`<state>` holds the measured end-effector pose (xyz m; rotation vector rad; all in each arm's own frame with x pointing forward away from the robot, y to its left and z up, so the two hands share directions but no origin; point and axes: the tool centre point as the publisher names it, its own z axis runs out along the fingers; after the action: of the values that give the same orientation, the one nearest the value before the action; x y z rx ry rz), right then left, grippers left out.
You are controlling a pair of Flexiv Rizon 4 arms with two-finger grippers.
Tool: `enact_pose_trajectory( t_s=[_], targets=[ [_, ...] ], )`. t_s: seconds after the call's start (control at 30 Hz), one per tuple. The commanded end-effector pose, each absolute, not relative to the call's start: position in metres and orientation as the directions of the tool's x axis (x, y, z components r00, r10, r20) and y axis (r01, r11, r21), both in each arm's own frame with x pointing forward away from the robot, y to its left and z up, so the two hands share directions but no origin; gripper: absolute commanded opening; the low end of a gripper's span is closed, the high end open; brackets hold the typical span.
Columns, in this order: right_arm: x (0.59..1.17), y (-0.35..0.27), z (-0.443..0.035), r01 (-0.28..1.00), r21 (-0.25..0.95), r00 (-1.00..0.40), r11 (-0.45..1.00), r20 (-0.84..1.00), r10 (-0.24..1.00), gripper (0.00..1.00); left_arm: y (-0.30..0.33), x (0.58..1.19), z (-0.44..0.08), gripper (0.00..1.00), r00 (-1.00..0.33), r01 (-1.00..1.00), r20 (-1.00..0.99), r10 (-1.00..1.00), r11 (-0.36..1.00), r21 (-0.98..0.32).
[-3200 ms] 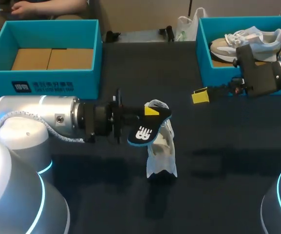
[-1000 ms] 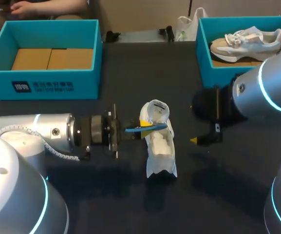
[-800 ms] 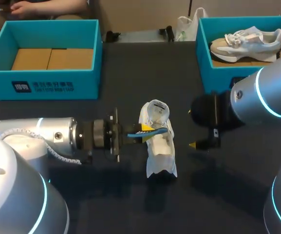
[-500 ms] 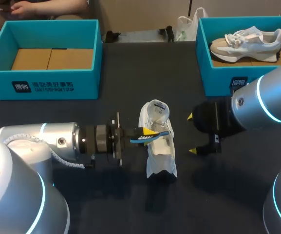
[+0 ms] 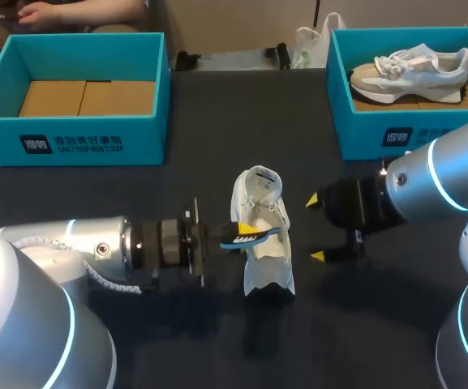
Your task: Take the shoe out of the shoebox, open the shoe tongue, remove and reinsert the insole, then place the shoe into the shoebox
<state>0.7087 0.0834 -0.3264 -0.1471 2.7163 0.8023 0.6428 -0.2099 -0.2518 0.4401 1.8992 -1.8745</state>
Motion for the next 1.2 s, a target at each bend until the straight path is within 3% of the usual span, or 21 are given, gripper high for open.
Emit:
enact_pose_trajectory(
  t_s=[0.03, 0.3, 1.2],
  targets=[
    [0.718, 0.091, -0.333, -0.202, 0.51, -0.947, 0.836, -0.321, -0.033, 1.0, -0.206, 0.639, -0.25, 0.0, -0.857, 0.509, -0.511, -0.074, 0.044, -0.86],
    [0.721, 0.094, -0.33, -0.26, 0.493, -0.939, 0.83, -0.328, -0.1, 1.0, -0.207, 0.64, -0.249, 0.0, -0.86, 0.503, -0.506, -0.07, 0.055, -0.863],
    [0.719, 0.094, -0.327, -0.248, 0.494, -0.941, 0.833, -0.326, -0.086, 1.0, -0.238, 0.663, -0.278, 0.0, -0.851, 0.524, -0.525, 0.019, 0.101, -0.846]
  ],
)
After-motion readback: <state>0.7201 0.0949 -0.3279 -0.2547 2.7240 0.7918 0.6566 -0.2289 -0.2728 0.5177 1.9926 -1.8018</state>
